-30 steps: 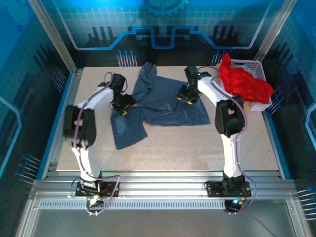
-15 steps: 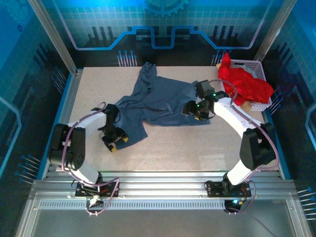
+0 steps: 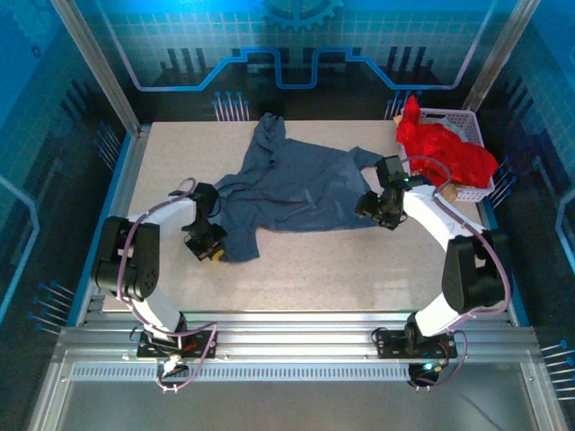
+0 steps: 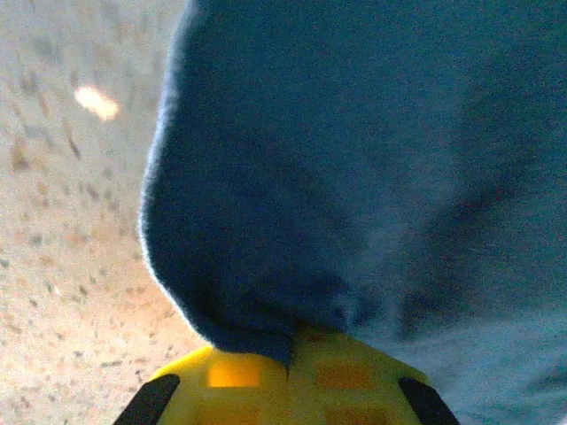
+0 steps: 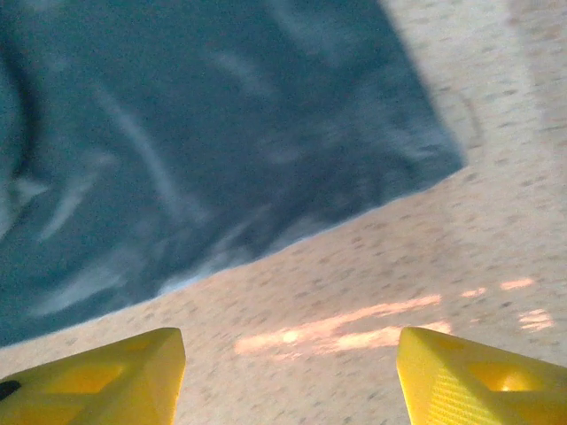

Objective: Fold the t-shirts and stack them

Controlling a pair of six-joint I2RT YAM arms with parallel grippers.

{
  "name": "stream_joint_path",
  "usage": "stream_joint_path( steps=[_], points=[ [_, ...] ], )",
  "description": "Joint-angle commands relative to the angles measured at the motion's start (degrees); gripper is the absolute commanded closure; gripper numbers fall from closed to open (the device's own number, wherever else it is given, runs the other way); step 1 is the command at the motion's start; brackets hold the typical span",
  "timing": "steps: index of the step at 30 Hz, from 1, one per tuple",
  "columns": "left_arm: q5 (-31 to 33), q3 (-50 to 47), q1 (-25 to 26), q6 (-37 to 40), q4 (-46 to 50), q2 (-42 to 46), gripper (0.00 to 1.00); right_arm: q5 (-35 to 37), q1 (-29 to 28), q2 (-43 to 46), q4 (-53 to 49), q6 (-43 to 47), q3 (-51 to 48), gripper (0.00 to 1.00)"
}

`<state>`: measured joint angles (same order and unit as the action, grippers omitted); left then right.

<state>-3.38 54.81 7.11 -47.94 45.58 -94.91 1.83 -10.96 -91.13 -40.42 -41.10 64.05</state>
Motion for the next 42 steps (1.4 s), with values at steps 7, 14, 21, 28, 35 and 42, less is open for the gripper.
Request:
stream_joint_path(
  steps=[7, 14, 21, 28, 35, 42],
  points=[
    [2.4, 1.8, -1.7, 0.3, -1.3, 4.4, 1.00, 7.5, 3.6, -15.5, -4.0, 1.3, 9.1, 0.34],
    [1.4, 3.2, -1.6, 0.4, -1.5, 4.1, 1.00, 7.3, 3.8, -20.5, -3.2, 1.7, 11.0, 0.46],
    [0.2, 6.0, -1.7, 0.1, -1.7, 4.8, 1.00, 5.3, 3.5, -20.0, -2.3, 1.5, 12.5, 0.95],
    [-1.5, 14.0, -2.4, -4.8, -6.1, 10.6, 1.00, 3.7, 0.3, -7.3, -3.2, 1.2, 20.0, 1.00],
    [-0.6, 28.4, -4.5, -6.9, -13.1, 17.8, 1.00, 1.5, -0.5, 2.7, -0.8, 1.3, 31.6, 1.00],
    [2.0, 29.6, -5.8, -5.3, -21.4, 33.1, 1.00, -5.2, -0.6, 17.1, 7.2, 2.0, 30.4, 1.00]
  ],
)
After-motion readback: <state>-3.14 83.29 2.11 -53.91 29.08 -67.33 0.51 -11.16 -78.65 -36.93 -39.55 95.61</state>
